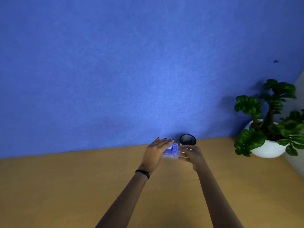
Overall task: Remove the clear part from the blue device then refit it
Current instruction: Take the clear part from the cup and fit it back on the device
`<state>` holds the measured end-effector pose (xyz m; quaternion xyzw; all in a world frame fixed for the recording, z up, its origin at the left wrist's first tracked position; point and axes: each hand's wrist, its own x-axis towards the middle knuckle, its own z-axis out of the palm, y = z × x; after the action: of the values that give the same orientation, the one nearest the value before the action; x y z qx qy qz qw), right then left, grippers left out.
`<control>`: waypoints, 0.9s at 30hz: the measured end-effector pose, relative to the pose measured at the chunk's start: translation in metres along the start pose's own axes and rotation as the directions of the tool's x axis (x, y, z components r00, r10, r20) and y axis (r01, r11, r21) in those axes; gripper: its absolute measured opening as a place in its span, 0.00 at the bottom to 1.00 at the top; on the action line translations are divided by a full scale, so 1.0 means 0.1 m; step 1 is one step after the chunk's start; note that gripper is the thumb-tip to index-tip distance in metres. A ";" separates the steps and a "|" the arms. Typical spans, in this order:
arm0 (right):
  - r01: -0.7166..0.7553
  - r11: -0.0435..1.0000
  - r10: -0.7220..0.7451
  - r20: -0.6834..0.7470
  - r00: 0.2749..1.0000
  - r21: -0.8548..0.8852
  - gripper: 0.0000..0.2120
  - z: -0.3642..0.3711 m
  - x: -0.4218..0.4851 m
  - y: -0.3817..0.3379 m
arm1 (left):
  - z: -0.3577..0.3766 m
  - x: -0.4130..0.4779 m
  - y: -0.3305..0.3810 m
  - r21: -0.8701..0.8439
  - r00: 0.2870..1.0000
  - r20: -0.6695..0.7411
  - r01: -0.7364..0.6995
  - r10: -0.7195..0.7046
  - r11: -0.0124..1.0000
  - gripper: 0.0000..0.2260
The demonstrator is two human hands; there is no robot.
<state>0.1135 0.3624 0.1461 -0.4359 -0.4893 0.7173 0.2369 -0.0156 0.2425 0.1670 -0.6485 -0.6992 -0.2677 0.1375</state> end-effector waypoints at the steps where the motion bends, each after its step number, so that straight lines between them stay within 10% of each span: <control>1: -0.003 1.000 0.003 0.020 1.000 -0.007 0.05 0.04 -0.04 0.00 | -0.01 -0.02 0.01 0.000 1.000 0.005 0.001 -0.001 1.000 0.23; 27: 0.037 0.997 -0.049 0.179 0.983 0.069 0.09 0.19 -0.34 -0.12 | -0.21 -0.21 0.08 0.019 1.000 -0.019 0.019 -0.019 1.000 0.21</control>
<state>0.1135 0.3321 0.1734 -0.3503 -0.4942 0.7643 0.2212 -0.0090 0.2139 0.1745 -0.6378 -0.7066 -0.2686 0.1476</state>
